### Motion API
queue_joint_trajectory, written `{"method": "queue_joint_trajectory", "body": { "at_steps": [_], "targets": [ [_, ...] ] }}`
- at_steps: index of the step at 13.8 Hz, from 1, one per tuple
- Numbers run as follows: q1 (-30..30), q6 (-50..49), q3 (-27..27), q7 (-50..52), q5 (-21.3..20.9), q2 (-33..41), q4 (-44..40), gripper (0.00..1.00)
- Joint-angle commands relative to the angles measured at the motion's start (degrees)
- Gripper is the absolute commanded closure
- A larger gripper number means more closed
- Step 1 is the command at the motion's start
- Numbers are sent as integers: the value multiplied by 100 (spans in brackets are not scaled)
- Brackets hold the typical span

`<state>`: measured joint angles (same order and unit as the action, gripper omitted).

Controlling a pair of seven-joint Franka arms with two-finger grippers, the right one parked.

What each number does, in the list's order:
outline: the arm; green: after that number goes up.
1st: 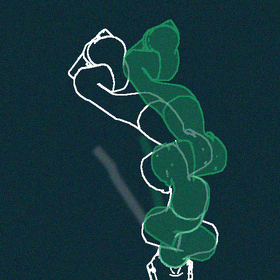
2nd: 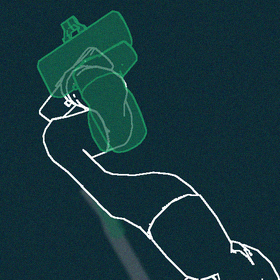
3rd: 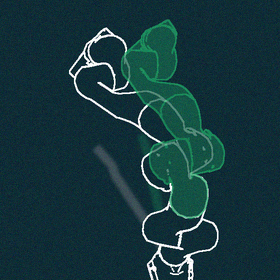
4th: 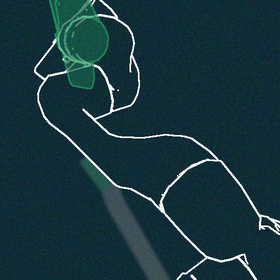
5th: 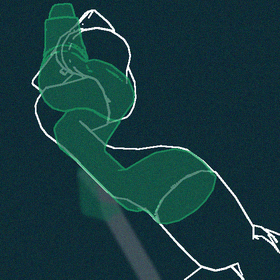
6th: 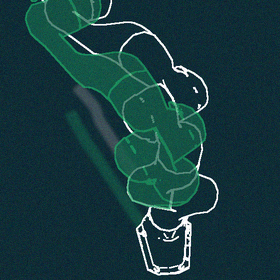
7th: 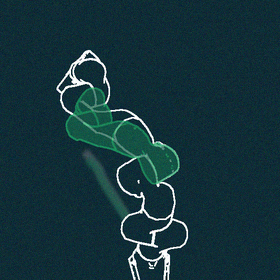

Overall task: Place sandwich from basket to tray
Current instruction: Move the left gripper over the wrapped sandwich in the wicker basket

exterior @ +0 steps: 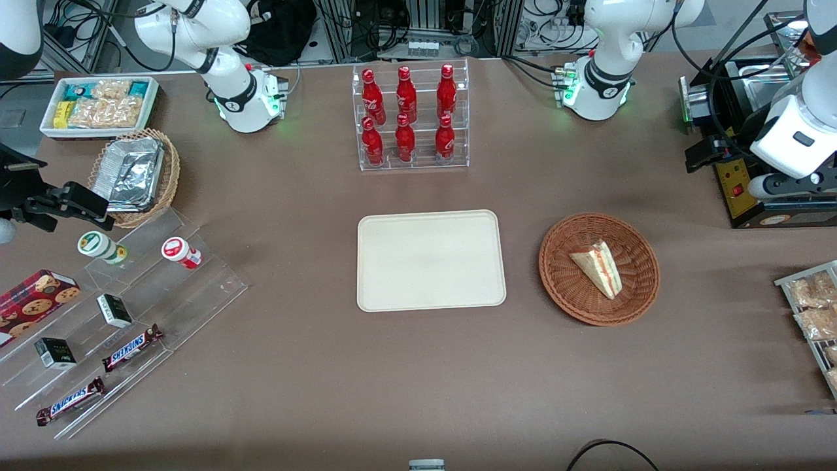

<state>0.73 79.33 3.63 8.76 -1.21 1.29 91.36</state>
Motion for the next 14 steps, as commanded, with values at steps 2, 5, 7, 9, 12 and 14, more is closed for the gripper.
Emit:
{"method": "queue_joint_trajectory", "body": {
  "at_steps": [2,5,7,9,12,14],
  "targets": [
    [102,179,-55,-147,120,-6,83,0],
    [111,398,-47,-235,94,-6,600,0],
    [120,661,-47,-235,68,3,1030,0],
    [120,1161,-47,-235,59,12,1479,0],
    [181,1943,-20,-226,33,12,2111,0],
    [217,2506,-20,-208,24,47,2577,0]
  ]
}}
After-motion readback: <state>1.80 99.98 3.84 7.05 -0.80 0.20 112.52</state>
